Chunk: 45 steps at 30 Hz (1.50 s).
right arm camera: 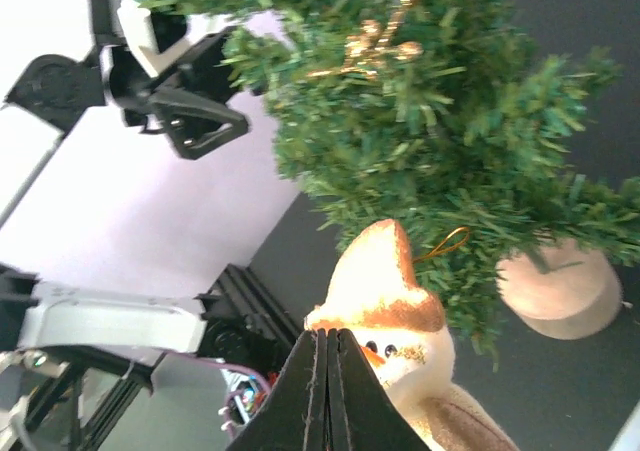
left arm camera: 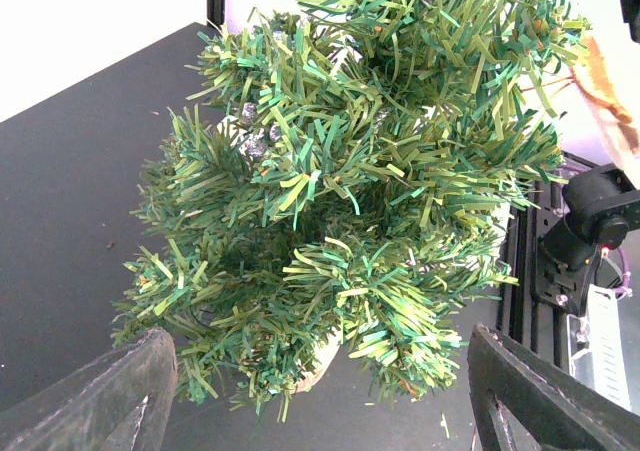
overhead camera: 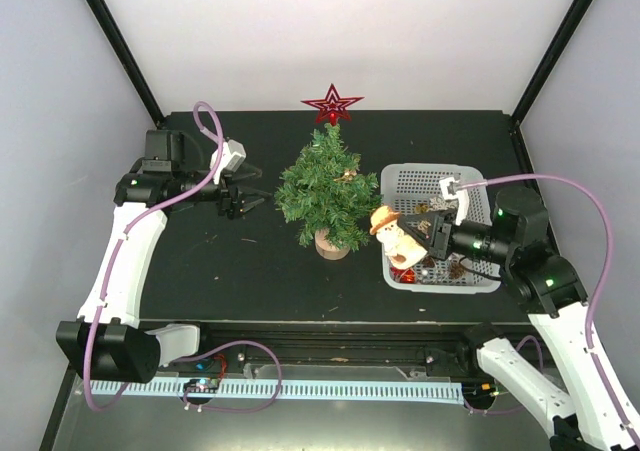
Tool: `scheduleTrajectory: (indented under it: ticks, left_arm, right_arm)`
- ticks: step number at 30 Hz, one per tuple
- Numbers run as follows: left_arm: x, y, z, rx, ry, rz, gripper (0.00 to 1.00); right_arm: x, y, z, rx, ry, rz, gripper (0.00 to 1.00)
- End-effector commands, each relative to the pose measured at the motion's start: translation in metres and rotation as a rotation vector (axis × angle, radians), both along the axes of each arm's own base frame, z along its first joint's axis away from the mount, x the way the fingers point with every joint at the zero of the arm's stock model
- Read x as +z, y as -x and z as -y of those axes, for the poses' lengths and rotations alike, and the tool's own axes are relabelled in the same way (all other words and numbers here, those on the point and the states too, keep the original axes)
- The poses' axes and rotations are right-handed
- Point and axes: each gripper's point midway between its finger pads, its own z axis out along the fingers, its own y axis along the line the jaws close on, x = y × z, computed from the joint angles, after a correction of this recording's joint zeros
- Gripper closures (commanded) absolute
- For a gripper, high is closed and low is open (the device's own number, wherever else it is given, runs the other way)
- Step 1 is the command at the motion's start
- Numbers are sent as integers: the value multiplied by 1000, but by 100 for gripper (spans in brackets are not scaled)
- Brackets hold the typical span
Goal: Decorate the small christmas tree
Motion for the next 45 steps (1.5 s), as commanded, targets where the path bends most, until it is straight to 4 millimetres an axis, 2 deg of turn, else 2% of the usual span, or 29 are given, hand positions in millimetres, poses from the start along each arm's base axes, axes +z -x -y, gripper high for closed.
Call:
scheduleTrajectory:
  ticks: [1, 7, 12, 23, 34, 38, 45]
  left_arm:
    - [8, 7, 3, -25, 4, 31, 20]
    - [4, 7, 5, -30, 4, 23, 20]
    - [2, 6, 6, -33, 7, 21, 20]
    - [-6, 5, 8, -37, 3, 9, 20]
    - [-11, 3, 8, -37, 0, 1, 20]
    - [-13, 3, 9, -40, 1, -4, 20]
    - [-13, 4, 9, -45, 5, -8, 20]
  right_arm:
    - [18, 26, -12, 149, -81, 49, 99]
    - [23, 43, -18, 247, -140, 42, 99]
    - [31, 44, -21, 273, -182, 49, 99]
    - [76, 36, -31, 324, -278, 101, 99]
    - [117, 29, -52, 382, -312, 152, 99]
    - [118, 23, -55, 376, -304, 155, 99]
    - [104, 7, -61, 357, -273, 139, 99]
